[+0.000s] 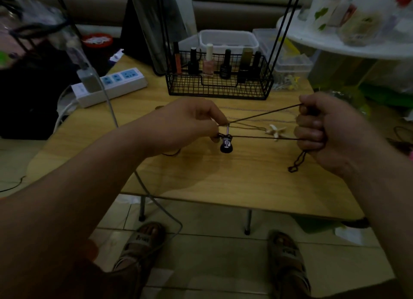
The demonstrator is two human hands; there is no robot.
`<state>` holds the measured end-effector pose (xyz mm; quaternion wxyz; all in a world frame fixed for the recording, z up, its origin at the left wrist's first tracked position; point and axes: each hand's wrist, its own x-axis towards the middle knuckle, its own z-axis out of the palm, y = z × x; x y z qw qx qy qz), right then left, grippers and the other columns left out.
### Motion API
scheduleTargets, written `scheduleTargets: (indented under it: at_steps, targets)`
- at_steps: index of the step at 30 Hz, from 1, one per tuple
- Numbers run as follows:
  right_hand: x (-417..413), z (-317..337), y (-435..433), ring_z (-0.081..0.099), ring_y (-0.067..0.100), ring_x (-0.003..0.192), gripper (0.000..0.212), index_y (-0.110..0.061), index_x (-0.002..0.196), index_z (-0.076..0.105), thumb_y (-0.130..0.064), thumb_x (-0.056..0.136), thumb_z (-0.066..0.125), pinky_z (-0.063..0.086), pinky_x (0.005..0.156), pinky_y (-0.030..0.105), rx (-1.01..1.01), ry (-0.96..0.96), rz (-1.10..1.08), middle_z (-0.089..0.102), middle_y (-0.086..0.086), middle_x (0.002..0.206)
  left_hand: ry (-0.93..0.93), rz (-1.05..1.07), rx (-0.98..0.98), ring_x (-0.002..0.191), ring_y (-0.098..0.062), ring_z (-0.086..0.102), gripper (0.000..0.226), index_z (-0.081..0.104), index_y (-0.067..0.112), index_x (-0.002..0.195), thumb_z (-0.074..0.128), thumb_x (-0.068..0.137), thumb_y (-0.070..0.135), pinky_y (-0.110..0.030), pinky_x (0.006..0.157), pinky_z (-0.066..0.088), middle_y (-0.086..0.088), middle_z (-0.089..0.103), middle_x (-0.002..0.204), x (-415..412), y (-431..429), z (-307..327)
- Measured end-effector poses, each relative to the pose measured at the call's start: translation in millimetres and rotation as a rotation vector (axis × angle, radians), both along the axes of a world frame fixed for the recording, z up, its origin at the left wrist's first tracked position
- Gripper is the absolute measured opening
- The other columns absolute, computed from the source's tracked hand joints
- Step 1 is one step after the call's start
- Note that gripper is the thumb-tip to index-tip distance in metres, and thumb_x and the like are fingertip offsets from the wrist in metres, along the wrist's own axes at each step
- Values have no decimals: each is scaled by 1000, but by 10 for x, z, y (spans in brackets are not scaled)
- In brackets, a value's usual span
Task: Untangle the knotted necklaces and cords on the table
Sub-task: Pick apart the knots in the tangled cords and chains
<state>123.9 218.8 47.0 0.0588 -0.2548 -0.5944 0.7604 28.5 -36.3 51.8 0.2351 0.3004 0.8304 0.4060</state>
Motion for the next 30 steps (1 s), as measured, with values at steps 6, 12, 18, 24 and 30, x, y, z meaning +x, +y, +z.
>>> scheduleTargets:
  at_steps: [6,12,18,24,30]
  targets:
    - [3,-21,7,24,7,40,30,-22,73,47,-29,100,55,16,35,20,59,14,-26,26,-8,52,33,-86,-110,103,-22,72,10,80,29,98,71,97,26,-56,104,51,12,80,99,0,-24,-18]
    - [81,-37,-147,57,16,62,19,-18,91,67,-33,100,63,41,54,30,710,-139,134,66,1,77,-53,-56,47,49,5,50,14,76,11,102,64,101,18,-8,49,37,-1,80,100,25,3,-35]
    - [157,-29,-418,59,-1,95,11,-32,99,70,-40,99,62,43,72,25,923,-42,178,67,-14,101,-72,-23,130,55,-15,35,19,76,14,97,62,103,27,-22,48,31,8,76,78,66,81,-38]
    - [153,-62,-662,76,16,82,15,-16,100,68,-30,95,72,61,76,34,554,46,279,79,3,88,-47,68,212,46,1,47,18,74,10,96,64,102,25,-15,45,34,5,76,76,93,191,-71]
    - [137,-31,-525,74,17,75,11,-12,107,69,-12,96,70,59,66,23,527,47,371,74,13,83,52,125,180,64,-2,64,13,71,16,94,67,100,27,-33,68,49,3,80,86,80,210,-112]
